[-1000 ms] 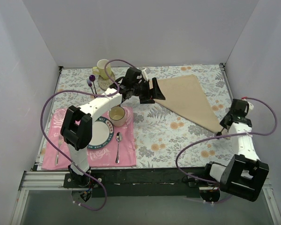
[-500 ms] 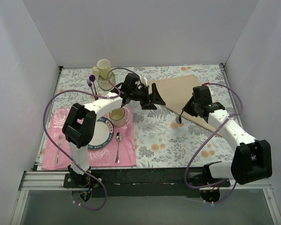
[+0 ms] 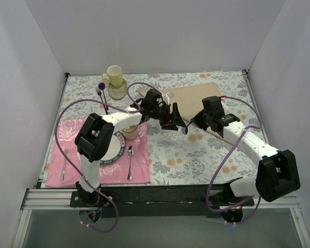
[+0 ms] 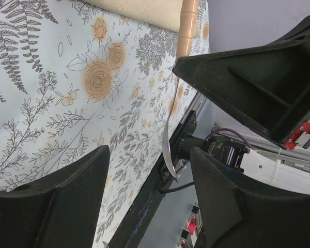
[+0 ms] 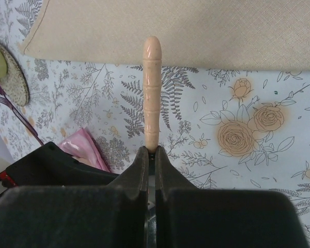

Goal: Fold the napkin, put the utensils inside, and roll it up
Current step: Pass the utensil from the right arm to the left

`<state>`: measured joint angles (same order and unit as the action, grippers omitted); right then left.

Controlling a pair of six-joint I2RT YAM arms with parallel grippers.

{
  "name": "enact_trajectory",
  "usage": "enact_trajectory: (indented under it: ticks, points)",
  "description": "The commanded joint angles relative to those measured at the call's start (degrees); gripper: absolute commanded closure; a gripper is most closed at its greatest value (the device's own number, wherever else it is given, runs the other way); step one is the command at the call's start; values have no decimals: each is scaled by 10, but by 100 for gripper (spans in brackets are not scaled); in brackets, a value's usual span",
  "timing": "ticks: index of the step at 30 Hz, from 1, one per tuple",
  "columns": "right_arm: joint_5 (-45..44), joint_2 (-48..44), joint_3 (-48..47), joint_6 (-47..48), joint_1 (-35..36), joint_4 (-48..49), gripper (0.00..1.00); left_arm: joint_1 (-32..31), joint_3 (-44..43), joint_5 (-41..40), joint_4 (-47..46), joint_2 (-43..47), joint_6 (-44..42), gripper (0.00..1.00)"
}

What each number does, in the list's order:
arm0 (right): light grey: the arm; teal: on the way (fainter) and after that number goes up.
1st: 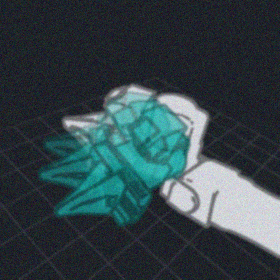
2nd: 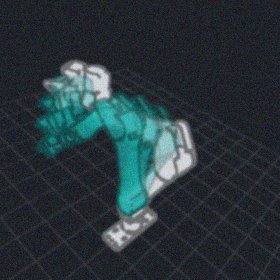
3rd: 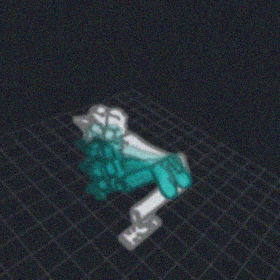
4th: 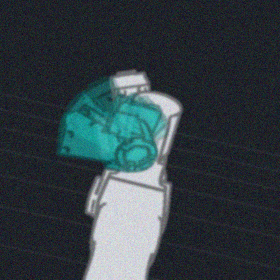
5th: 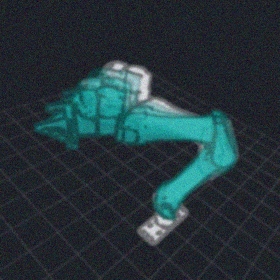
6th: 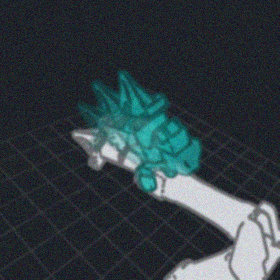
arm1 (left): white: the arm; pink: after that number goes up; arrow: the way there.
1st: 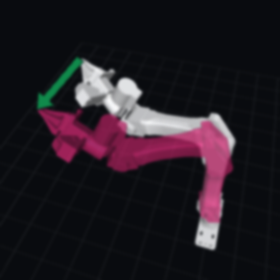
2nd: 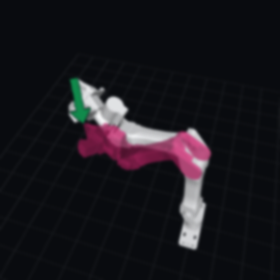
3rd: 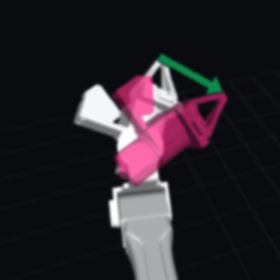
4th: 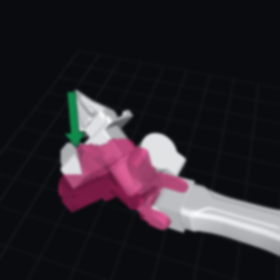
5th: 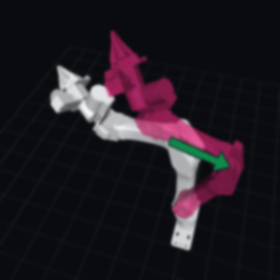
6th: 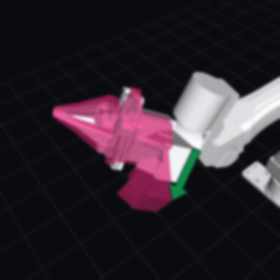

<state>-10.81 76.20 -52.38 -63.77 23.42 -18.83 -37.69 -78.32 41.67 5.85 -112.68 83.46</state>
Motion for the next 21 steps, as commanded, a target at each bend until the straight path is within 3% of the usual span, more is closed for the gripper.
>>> enact_trajectory:
  ticks: [1, 8, 14, 17, 18, 20, 21]
  points:
    - [-27, -10, -6, -12, 4, 17, 99, -5, 3, 2, 9, 1, -22, 39]
    - [-17, -15, 3, 12, 5, 48, 99, -5, -53, 48, 46, -43, -32, 63]
    - [-12, -6, 0, 27, 7, 64, 99, -8, -76, 87, 46, -53, -17, 73]
    - [0, -4, -3, 56, 6, 76, 99, -8, -85, 79, 70, -52, -36, 97]
    - [2, -6, -4, 71, 6, 79, 99, -6, -90, 73, 83, -50, -54, 100]
    - [10, -15, -1, 148, 6, 84, 90, -4, -106, 43, 128, -45, -79, 100]
    - [9, -18, -1, 183, 7, 84, 64, -3, -113, 26, 145, -44, -105, 100]
